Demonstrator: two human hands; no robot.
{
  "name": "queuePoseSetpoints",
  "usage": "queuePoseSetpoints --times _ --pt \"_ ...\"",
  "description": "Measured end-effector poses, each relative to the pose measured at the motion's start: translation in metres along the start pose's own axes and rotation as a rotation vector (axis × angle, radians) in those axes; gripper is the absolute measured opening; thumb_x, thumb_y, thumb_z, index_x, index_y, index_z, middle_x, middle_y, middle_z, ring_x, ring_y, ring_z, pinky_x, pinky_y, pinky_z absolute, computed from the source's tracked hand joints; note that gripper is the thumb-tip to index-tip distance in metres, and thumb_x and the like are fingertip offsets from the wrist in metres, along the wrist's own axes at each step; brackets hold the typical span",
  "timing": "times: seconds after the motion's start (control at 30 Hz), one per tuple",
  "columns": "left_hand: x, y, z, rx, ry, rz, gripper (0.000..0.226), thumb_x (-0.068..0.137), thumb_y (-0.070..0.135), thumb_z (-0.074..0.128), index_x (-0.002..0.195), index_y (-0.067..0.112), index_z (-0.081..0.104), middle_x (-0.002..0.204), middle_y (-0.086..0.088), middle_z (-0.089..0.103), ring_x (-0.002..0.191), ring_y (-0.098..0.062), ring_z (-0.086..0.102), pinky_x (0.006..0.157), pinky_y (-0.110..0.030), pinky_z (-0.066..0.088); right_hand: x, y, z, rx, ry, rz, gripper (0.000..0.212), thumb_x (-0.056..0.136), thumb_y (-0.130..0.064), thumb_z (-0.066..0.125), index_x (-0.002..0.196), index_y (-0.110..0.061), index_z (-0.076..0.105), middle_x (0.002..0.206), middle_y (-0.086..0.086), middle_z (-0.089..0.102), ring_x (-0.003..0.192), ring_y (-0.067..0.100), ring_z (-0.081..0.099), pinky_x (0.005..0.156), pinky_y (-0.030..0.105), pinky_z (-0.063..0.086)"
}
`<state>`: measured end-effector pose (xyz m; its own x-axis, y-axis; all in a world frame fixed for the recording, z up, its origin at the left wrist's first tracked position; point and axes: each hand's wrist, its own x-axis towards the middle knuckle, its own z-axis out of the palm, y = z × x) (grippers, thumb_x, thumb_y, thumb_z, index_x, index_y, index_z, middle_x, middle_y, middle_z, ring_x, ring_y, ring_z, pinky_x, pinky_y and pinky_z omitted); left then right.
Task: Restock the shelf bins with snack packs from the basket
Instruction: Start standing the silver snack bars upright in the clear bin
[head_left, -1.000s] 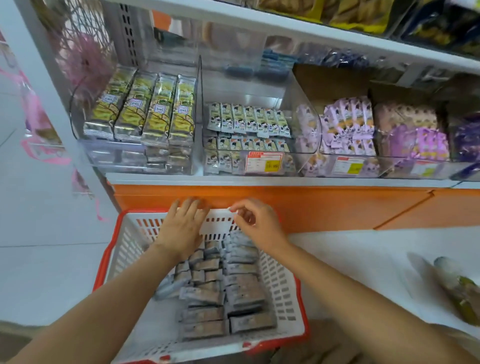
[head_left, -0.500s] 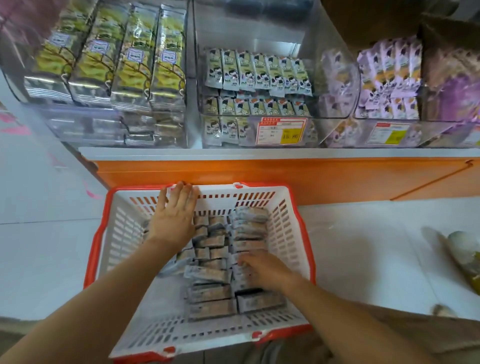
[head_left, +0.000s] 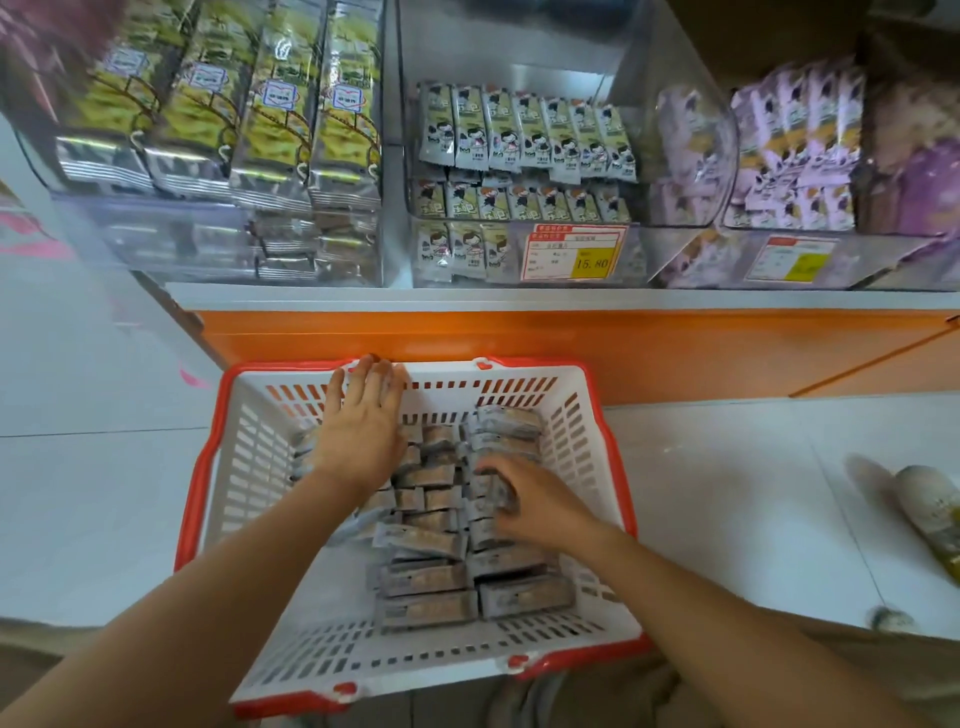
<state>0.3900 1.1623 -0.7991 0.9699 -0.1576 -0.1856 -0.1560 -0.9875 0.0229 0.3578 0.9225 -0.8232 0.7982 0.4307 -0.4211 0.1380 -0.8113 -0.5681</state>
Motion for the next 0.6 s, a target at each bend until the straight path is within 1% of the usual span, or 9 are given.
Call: queuePoseSetpoints --times 0.07,0.13,0.2,0.27,0.33,0.37,0.43,0.5,0.6 --pt "-0.001 0.006 -0.007 -0.114 0.058 -0.003 0.061 0.095 0.035 0.051 0.149 0.016 0.032 0.153 -0.014 0.028 0.143 -0.034 0.018 0.118 -0.048 0.013 -0.003 -0.011 -0.018 0.15 0.129 -0.008 0.049 0.08 -0.018 0.068 0.123 -0.034 0.05 0.116 -0.003 0.055 0.098 0.015 0.057 0.082 0.035 0.052" --pt "-0.002 0.015 -0.013 -0.251 0.062 0.009 0.046 0.097 0.034 0.05 0.14 0.019 0.049 0.143 -0.011 0.041 0.132 -0.031 0.033 0.11 -0.042 0.025 -0.008 -0.022 -0.035 0.264 0.291 -0.04 0.042 0.078 -0.009 0.067 0.112 -0.029 0.054 0.113 -0.008 0.055 0.104 0.007 0.056 0.088 0.023 0.049" --pt "-0.006 0.029 -0.025 -0.557 -0.031 -0.026 0.036 0.101 0.034 0.044 0.128 0.017 0.061 0.129 -0.008 0.058 0.121 -0.029 0.049 0.102 -0.037 0.038 -0.016 -0.036 -0.052 0.357 0.429 -0.069 0.037 0.076 0.0 0.066 0.104 -0.022 0.056 0.107 -0.009 0.055 0.104 -0.001 0.052 0.087 0.01 0.041" --pt "-0.009 0.043 -0.038 -0.915 -0.199 -0.103 0.038 0.104 0.039 0.038 0.125 0.015 0.059 0.115 -0.001 0.064 0.109 -0.026 0.059 0.091 -0.032 0.044 -0.025 -0.046 -0.064 0.424 0.52 -0.131 0.033 0.075 0.002 0.065 0.098 -0.02 0.056 0.101 -0.007 0.056 0.099 0.004 0.055 0.087 0.015 0.043" --pt "-0.01 0.057 -0.049 -1.226 -0.292 -0.176 0.04 0.104 0.042 0.038 0.127 0.013 0.054 0.103 0.0 0.071 0.094 -0.02 0.065 0.08 -0.028 0.046 -0.033 -0.05 -0.071 0.457 0.565 -0.172 0.031 0.075 -0.002 0.066 0.095 -0.023 0.056 0.097 -0.009 0.056 0.097 0.01 0.056 0.087 0.024 0.046" --pt "-0.01 0.063 -0.055 -1.384 -0.295 -0.22 0.038 0.104 0.04 0.04 0.123 0.01 0.055 0.093 -0.004 0.073 0.084 -0.019 0.066 0.073 -0.026 0.047 -0.037 -0.05 -0.074 0.462 0.574 -0.189 0.029 0.076 -0.005 0.067 0.094 -0.024 0.055 0.096 -0.009 0.057 0.096 0.011 0.056 0.087 0.026 0.046" --pt "-0.012 0.07 -0.068 -1.605 -0.208 -0.285 0.028 0.102 0.031 0.048 0.11 0.005 0.055 0.073 -0.003 0.072 0.069 -0.018 0.065 0.061 -0.024 0.047 -0.043 -0.05 -0.079 0.458 0.581 -0.209 0.027 0.076 -0.011 0.069 0.094 -0.024 0.054 0.096 -0.007 0.058 0.094 0.015 0.057 0.084 0.032 0.047" --pt "-0.013 0.073 -0.079 -1.626 -0.088 -0.294 0.02 0.1 0.025 0.055 0.105 0.006 0.055 0.064 0.002 0.067 0.063 -0.015 0.062 0.055 -0.022 0.046 -0.05 -0.051 -0.084 0.422 0.574 -0.233 0.027 0.077 -0.012 0.071 0.096 -0.023 0.054 0.097 -0.007 0.058 0.092 0.015 0.057 0.082 0.035 0.048" --pt "-0.015 0.075 -0.092 -1.52 0.038 -0.238 0.024 0.096 0.031 0.062 0.106 0.01 0.057 0.074 -0.001 0.067 0.067 -0.015 0.062 0.058 -0.02 0.047 -0.058 -0.056 -0.091 0.353 0.586 -0.306 0.022 0.082 -0.019 0.072 0.099 -0.02 0.058 0.1 -0.007 0.06 0.093 0.013 0.058 0.082 0.034 0.049"
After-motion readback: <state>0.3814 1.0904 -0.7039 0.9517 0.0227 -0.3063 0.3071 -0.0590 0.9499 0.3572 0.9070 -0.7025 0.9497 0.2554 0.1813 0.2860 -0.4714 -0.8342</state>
